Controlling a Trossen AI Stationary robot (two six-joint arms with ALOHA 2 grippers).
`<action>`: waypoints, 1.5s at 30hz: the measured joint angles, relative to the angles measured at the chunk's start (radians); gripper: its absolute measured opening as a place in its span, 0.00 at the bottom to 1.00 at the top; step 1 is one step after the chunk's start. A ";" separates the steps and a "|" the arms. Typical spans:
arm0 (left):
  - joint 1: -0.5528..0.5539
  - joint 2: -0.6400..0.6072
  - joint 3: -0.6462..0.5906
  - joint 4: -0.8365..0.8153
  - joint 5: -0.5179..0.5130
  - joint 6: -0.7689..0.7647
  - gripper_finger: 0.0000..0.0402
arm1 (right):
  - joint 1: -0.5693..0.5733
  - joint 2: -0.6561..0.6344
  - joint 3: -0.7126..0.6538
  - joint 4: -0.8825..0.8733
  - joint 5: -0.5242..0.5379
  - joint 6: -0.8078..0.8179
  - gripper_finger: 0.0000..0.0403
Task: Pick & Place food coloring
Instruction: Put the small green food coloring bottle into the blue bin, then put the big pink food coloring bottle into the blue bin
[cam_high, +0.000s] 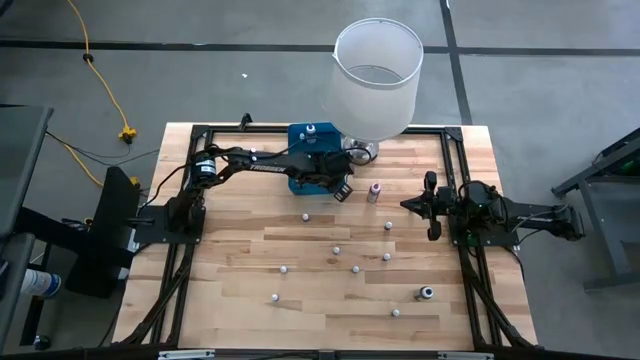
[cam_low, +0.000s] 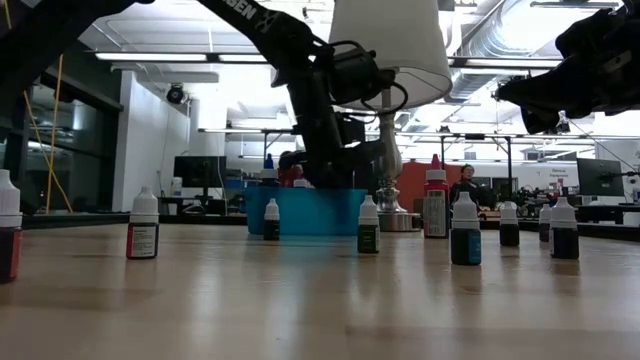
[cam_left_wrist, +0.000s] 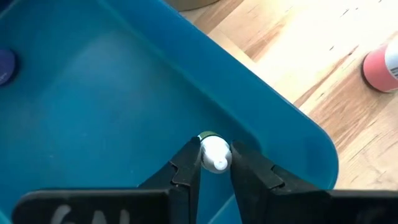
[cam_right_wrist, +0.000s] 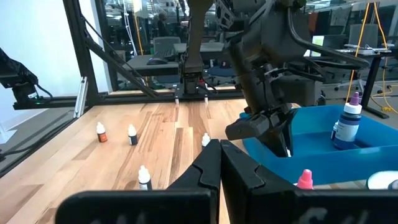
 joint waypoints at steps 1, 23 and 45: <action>0.000 0.000 0.000 0.000 0.000 0.000 0.17 | 0.000 0.000 0.000 0.000 0.000 0.000 0.00; 0.000 0.000 0.000 0.010 0.024 0.023 0.18 | 0.000 0.000 0.000 0.000 0.000 0.000 0.00; 0.000 -0.002 0.000 0.006 0.045 0.060 0.37 | 0.000 0.000 0.000 0.000 0.000 0.000 0.00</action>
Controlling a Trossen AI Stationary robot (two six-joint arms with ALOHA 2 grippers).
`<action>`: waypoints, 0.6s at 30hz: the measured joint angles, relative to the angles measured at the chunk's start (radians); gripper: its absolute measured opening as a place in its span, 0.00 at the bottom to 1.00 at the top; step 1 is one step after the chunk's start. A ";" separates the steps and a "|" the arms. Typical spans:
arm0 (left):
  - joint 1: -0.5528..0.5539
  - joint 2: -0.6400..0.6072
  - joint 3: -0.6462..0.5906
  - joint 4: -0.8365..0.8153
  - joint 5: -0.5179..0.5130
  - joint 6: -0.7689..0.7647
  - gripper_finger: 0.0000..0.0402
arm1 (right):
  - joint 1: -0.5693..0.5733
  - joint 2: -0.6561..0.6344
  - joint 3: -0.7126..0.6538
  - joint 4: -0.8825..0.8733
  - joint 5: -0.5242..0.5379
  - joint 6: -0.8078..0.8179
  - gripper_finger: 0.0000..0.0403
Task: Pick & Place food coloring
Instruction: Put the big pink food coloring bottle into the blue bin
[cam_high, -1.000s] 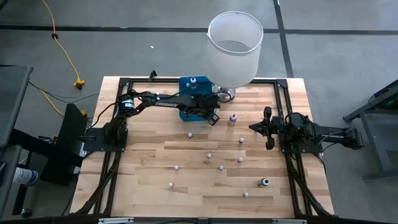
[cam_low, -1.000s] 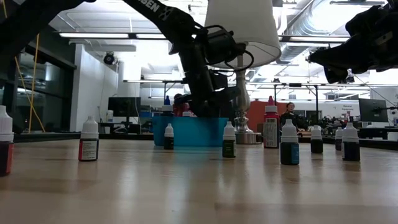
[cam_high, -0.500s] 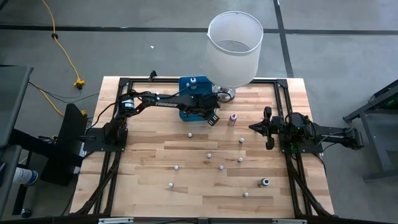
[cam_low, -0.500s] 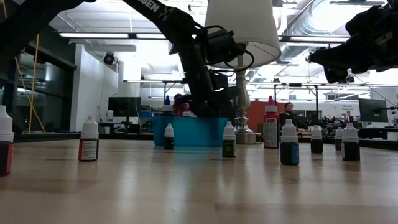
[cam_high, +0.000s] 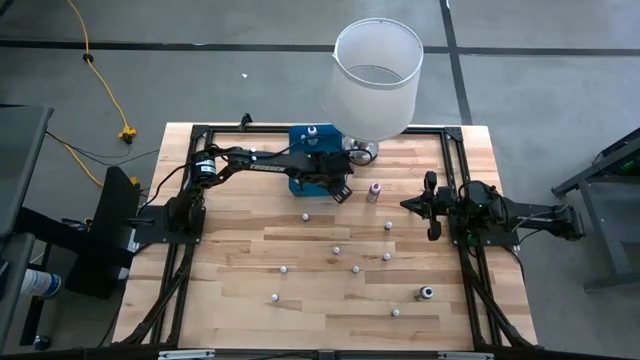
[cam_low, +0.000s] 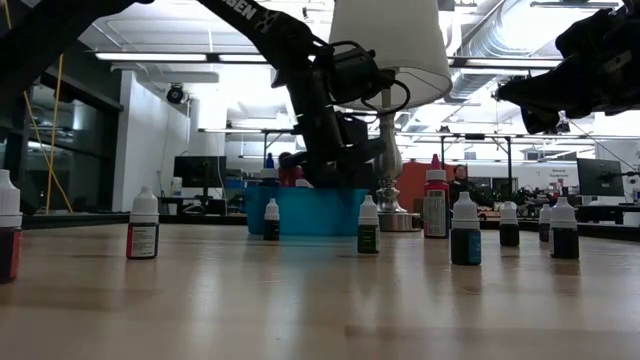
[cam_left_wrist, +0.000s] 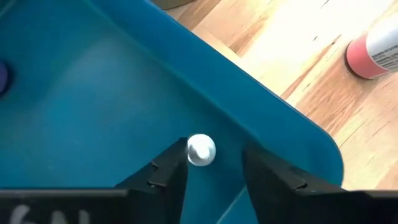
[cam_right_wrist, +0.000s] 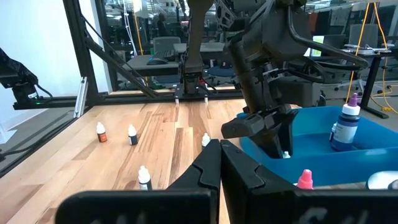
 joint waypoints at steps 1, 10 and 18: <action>0.000 0.000 0.000 0.000 0.000 0.000 0.38 | 0.000 0.000 0.000 0.000 0.000 0.000 0.00; 0.000 0.000 0.000 -0.003 -0.027 0.000 0.43 | 0.000 0.000 0.000 0.000 0.000 0.000 0.00; 0.000 0.000 0.000 -0.006 -0.029 0.025 0.44 | 0.000 0.000 0.000 0.000 0.000 0.000 0.00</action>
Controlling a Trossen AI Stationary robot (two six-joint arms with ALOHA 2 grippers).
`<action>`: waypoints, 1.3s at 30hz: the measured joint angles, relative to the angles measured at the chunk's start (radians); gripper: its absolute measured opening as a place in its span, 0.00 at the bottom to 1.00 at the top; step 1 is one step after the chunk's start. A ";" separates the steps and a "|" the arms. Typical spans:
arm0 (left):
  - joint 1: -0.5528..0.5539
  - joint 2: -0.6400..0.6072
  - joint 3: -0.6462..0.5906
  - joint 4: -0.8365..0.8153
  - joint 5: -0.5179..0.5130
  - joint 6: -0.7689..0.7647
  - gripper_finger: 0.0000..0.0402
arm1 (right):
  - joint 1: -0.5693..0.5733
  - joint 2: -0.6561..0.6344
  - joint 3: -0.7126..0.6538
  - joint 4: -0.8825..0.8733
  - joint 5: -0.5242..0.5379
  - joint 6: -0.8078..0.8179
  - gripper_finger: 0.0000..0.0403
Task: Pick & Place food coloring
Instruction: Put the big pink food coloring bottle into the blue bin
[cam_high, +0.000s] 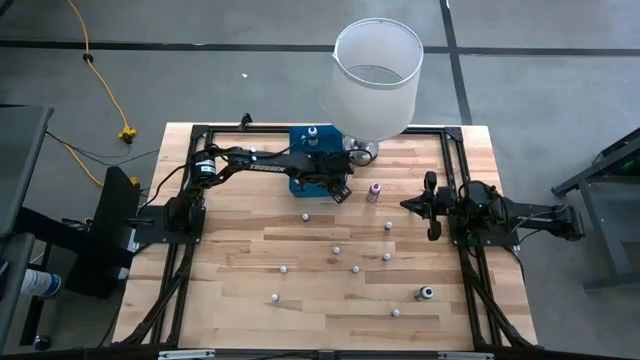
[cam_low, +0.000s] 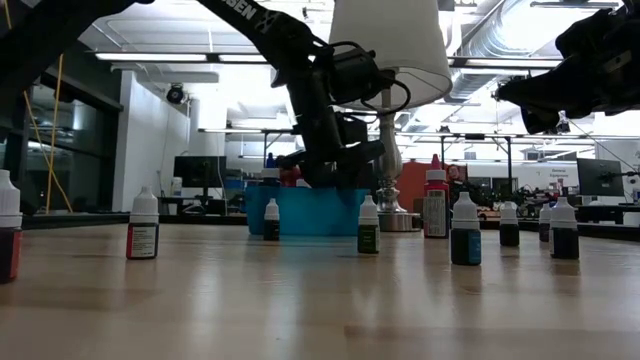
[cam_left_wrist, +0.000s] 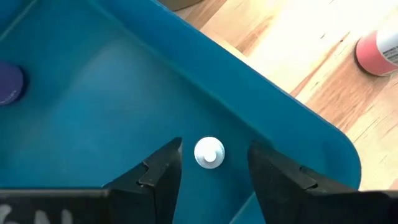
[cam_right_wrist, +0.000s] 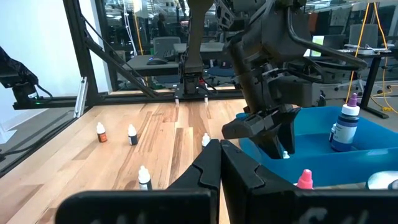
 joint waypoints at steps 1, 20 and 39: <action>0.003 -0.003 0.000 -0.001 0.000 0.002 0.44 | 0.000 0.000 0.000 0.000 0.000 0.000 0.00; 0.026 -0.110 0.000 -0.023 0.004 0.036 0.44 | 0.000 0.000 0.000 0.000 0.000 0.000 0.00; -0.048 -0.163 0.000 0.179 0.294 0.333 0.44 | 0.000 0.000 0.000 0.000 0.000 0.000 0.00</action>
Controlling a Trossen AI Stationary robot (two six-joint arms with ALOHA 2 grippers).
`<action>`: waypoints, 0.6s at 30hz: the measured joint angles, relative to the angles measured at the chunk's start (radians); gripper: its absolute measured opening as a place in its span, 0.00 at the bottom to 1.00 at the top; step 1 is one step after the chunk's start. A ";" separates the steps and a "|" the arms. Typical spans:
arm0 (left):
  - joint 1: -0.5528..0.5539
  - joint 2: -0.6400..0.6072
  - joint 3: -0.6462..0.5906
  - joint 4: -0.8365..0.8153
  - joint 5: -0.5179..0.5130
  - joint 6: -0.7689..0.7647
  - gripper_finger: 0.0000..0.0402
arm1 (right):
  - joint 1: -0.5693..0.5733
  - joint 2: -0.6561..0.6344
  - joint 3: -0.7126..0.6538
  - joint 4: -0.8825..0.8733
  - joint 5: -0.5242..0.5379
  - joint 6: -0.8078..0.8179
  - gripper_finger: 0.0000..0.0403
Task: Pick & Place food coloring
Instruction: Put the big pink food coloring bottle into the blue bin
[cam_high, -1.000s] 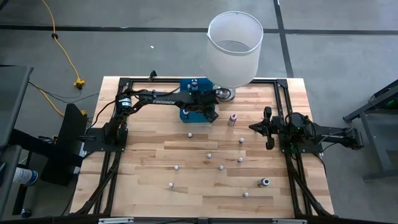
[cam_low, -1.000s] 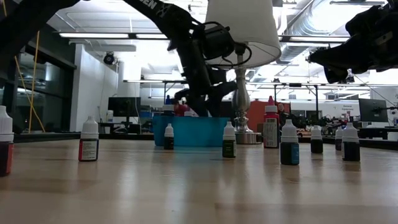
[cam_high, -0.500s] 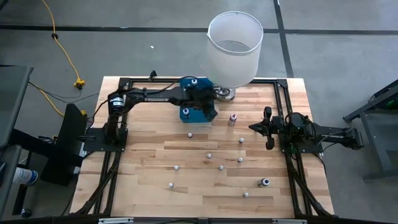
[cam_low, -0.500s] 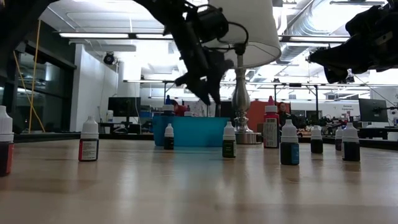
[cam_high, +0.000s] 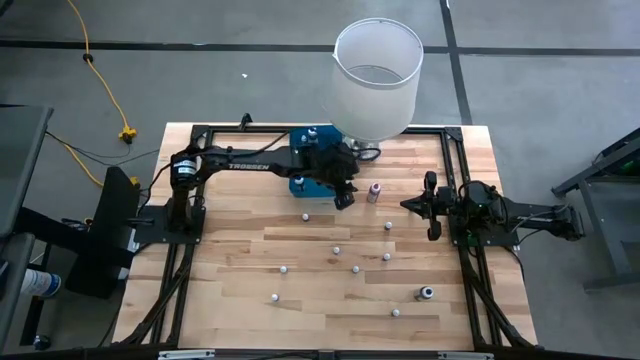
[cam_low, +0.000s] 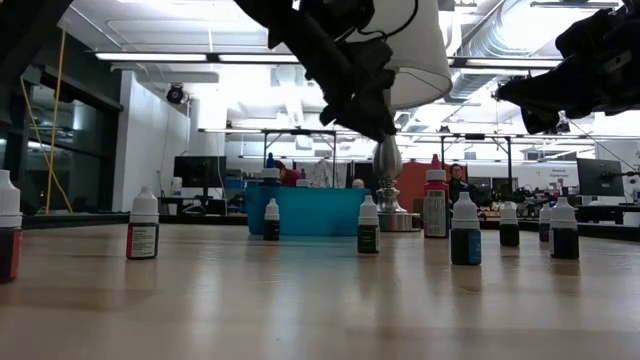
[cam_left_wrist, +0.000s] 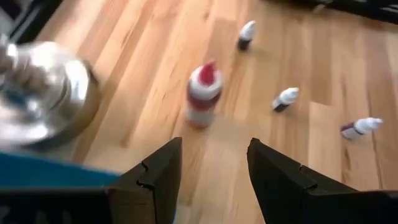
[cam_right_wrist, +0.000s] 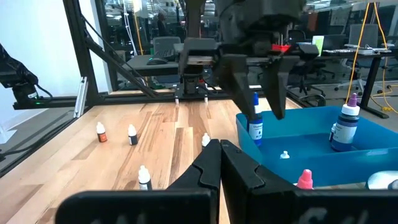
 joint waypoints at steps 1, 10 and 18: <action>-0.006 0.000 0.000 0.014 0.008 0.018 0.44 | 0.000 0.000 0.000 0.000 0.000 0.000 0.00; -0.052 0.013 0.000 0.069 0.057 0.052 0.44 | 0.000 0.000 0.000 0.000 0.000 0.000 0.00; -0.066 0.106 0.173 -0.043 0.057 0.051 0.44 | 0.000 0.000 0.000 0.000 0.000 0.000 0.00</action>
